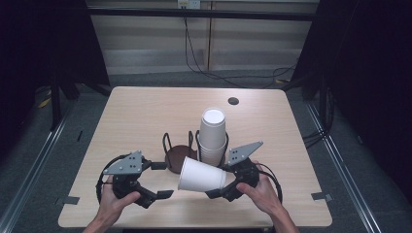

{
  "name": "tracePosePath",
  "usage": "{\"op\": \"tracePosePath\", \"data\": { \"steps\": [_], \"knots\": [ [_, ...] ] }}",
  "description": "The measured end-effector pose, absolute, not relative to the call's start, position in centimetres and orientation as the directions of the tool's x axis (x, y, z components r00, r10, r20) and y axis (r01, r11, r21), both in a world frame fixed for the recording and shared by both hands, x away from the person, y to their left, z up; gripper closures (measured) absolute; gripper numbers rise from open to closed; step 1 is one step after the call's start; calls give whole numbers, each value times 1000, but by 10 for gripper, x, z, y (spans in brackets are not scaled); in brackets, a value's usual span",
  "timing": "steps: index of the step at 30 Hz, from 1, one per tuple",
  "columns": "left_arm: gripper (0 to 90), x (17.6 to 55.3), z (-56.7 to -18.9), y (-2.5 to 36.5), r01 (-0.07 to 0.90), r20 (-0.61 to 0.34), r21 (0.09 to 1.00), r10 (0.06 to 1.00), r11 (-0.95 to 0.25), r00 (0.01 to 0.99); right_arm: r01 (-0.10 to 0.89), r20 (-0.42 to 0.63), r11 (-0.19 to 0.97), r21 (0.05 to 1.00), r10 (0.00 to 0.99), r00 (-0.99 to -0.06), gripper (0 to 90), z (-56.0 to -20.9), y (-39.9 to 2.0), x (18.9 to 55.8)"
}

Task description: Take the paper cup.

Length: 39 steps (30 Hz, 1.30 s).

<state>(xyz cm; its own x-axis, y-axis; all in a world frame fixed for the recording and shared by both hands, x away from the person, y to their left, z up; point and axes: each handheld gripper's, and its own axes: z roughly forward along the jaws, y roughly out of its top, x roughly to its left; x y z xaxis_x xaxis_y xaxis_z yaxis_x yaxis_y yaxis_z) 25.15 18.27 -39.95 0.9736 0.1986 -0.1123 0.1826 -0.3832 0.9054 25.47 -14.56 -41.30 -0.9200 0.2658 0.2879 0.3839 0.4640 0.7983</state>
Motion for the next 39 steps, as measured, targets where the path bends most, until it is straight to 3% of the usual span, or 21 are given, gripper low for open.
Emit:
{"op": "tracePosePath", "data": {
  "steps": [11,14,21,39],
  "knots": [
    [157,251,-401,181,228,-178,925,184,-303,967,349,276,360,865,241,-931,254,-410,-149,253],
    [157,249,-400,178,210,-159,932,187,-297,970,345,276,351,871,232,-933,253,-409,-149,252],
    [153,251,-402,173,221,-162,937,224,-271,961,327,265,369,870,208,-941,253,-408,-143,250],
    [68,254,-405,161,202,-162,950,180,-239,970,313,256,400,861,189,-948,254,-407,-135,247]
  ]
}}
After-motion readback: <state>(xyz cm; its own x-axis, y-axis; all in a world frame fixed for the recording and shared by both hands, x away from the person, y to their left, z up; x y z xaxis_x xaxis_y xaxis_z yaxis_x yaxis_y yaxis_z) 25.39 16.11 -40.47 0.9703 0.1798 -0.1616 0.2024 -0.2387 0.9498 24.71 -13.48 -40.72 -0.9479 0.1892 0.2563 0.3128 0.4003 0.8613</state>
